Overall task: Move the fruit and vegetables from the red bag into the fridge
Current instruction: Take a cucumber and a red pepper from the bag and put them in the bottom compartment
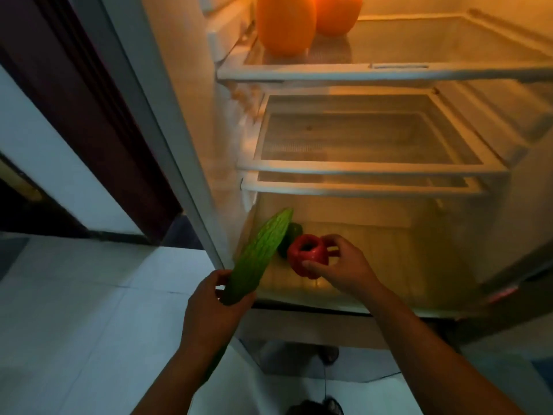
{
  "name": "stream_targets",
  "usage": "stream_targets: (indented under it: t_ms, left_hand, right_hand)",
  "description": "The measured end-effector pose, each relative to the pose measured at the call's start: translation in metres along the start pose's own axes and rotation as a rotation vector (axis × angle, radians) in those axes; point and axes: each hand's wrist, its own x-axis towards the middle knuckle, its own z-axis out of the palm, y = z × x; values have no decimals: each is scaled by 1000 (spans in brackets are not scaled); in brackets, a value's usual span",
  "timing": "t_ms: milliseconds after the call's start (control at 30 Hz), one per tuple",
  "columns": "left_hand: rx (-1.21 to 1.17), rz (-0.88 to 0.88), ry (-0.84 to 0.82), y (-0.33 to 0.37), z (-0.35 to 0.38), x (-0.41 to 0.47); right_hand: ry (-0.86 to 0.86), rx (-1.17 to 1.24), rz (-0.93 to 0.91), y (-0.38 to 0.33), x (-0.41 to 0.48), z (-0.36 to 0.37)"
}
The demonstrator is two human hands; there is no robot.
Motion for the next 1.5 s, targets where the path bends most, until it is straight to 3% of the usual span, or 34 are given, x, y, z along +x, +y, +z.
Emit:
stream_targets:
  t_ms: [267,500,600,700,867,1133,1233,1333,1500]
  left_hand:
    - [-32,-60,75,6,9,0]
    - [-11,-33,48,10,5,3]
    - [-14,17,31,17,1,6]
    - [-10,95,-8,31,0,10]
    - [-13,255,-184,54,7,22]
    - [353,577,-389,97,46,48]
    - [489,642,-432,102,57,52]
    - [620,689,-445,103,68,54]
    - [584,725,-501,107,93,50]
  right_hand:
    - [-233,-102,102,11,31,11]
    - [-297,-254,131,26,42,18]
    - [-201,-170,106,21,34,3]
    - [0,-68,41,10,15,-23]
    - [261,67,-97,-6,-25,-72]
    - [474,44,-88,-6,-72,-114]
    - [393,-97,-148,-6,-78,-115]
    - [243,-402,-255,-2,-74,-110]
    - [84,-548,-215,11,-57,-102]
